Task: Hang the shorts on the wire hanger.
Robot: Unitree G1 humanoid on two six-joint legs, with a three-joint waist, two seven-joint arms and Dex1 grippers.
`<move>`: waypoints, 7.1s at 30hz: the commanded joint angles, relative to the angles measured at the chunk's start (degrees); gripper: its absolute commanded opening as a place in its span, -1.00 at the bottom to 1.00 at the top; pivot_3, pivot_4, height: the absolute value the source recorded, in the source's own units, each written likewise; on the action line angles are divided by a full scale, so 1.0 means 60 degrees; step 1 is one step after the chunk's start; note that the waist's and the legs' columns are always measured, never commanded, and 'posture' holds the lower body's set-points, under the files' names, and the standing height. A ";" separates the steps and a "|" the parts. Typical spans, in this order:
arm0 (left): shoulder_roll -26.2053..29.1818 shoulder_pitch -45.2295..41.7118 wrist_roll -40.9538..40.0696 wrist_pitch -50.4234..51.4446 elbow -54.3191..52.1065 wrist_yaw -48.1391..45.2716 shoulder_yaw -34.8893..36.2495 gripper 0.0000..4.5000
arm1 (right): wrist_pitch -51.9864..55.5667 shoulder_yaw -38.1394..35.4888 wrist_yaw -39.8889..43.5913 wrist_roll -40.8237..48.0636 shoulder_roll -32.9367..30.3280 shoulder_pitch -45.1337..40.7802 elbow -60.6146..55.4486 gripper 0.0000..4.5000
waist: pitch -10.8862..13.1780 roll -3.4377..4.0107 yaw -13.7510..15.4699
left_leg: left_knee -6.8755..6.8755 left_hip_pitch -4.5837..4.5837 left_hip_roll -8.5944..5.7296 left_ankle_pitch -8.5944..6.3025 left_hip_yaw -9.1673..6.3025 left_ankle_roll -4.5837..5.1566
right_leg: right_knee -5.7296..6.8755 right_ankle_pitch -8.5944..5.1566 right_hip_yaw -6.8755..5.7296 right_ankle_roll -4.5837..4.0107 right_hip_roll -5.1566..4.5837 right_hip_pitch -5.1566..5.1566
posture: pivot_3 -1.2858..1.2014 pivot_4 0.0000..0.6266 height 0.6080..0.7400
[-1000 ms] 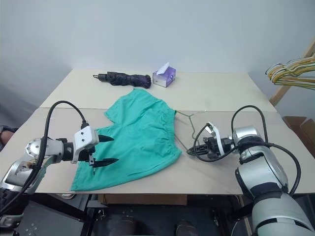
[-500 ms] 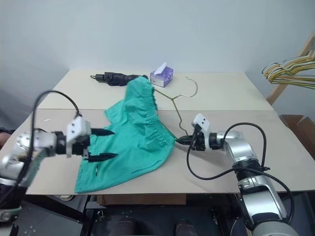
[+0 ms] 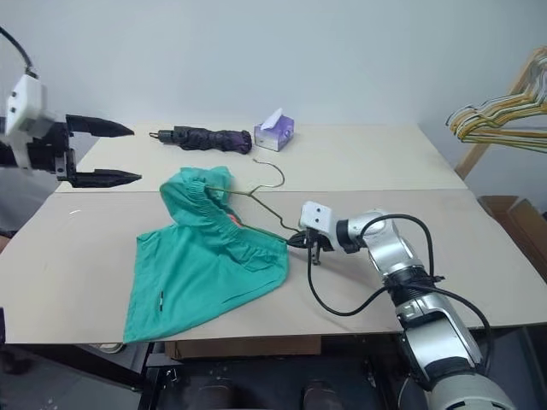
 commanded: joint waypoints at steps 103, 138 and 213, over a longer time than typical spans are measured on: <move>-0.1030 -0.2385 0.1409 -0.2241 0.4281 -0.0305 -0.1804 -0.97 | 0.6153 -0.3036 -0.5918 0.2513 0.3104 0.1380 -0.2328 -0.99 | 0.0001 -0.0007 -0.0627 | 0.0095 -0.0170 -0.0002 -0.0007 -0.0039 0.0013 | 0.0088 -0.0010 -0.0007 0.0016 -0.0004 -0.0153 | 0.09 -1.00 1.00; -0.0586 -0.1864 0.1566 -0.2595 0.3809 -0.0304 -0.2750 -0.97 | 0.5880 -0.1087 -0.2429 0.2191 -0.2208 -0.0375 -0.4664 -0.99 | 0.0002 -0.0006 -0.0540 | 0.0096 -0.0170 -0.0002 -0.0007 -0.0033 0.0014 | 0.0079 -0.0010 -0.0003 0.0016 -0.0004 -0.0153 | 0.08 -1.00 1.00; -0.1239 -0.1326 0.0444 -0.2431 0.2303 -0.0305 -0.1831 -0.30 | 0.5474 0.0378 0.0088 0.0806 -0.0647 -0.2812 -0.3153 -0.97 | 0.0006 0.0002 -0.0387 | 0.0102 -0.0173 0.0000 -0.0008 -0.0023 0.0015 | 0.0088 -0.0009 -0.0004 0.0013 -0.0006 -0.0164 | 0.08 -1.00 1.00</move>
